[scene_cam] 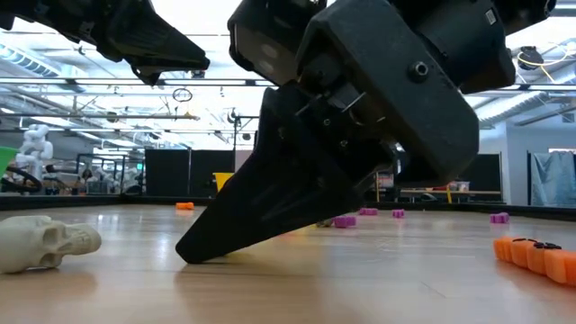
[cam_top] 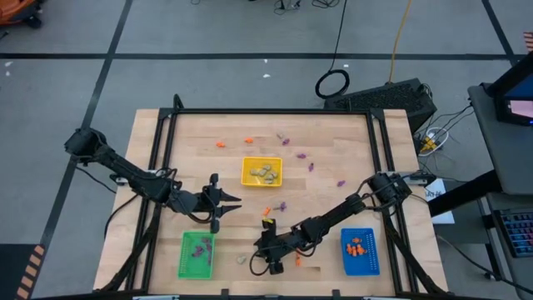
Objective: Sort Halloween decoration
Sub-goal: Put the white skull toy in the yellow basket
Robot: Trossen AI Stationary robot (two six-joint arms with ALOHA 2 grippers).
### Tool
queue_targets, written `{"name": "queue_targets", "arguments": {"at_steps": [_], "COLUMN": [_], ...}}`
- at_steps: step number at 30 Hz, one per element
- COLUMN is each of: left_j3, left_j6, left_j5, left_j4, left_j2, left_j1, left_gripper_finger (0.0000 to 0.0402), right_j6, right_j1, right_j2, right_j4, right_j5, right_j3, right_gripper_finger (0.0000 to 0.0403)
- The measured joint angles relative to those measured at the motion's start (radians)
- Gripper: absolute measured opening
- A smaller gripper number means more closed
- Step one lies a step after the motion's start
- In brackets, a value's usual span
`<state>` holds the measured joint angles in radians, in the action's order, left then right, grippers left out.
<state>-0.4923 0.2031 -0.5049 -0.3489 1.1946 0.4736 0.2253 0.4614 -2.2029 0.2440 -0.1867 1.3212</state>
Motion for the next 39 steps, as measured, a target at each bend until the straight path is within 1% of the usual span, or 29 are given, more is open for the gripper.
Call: {"name": "queue_targets", "arguments": {"at_steps": [7, 16, 19, 24, 28, 32, 39], "left_j3": [0.0, 0.0, 0.0, 0.0, 0.0, 0.0, 0.001], "left_j6": [0.0, 0.0, 0.0, 0.0, 0.0, 0.0, -0.009], "left_j5": [0.0, 0.001, 0.001, 0.003, 0.003, 0.003, 0.003], "left_j4": [0.0, 0.0, 0.0, 0.0, 0.0, 0.0, -0.005], "left_j2": [0.0, 0.0, 0.0, 0.0, 0.0, 0.0, 0.0], "left_j1": [0.0, 0.0, 0.0, 0.0, 0.0, 0.0, 0.0], "left_gripper_finger": [0.0083, 0.0083, 0.0083, 0.0083, 0.0083, 0.0083, 0.0083], "right_j6": [0.002, -0.001, -0.002, -0.002, -0.014, -0.04, -0.145], "right_j1": [0.0, 0.0, 0.0, 0.004, 0.008, 0.009, 0.004], "right_j2": [0.003, 0.003, 0.003, 0.017, 0.074, 0.175, 0.357], "right_j4": [-0.005, -0.013, -0.013, -0.022, -0.076, -0.152, -0.305], "right_j5": [0.005, 0.004, 0.004, 0.008, 0.016, 0.011, 0.005], "right_j3": [0.0, 0.0, 0.0, -0.002, -0.006, -0.003, -0.003], "right_gripper_finger": [0.0132, 0.0078, 0.0072, 0.0073, 0.0071, 0.0073, 0.0073]}}
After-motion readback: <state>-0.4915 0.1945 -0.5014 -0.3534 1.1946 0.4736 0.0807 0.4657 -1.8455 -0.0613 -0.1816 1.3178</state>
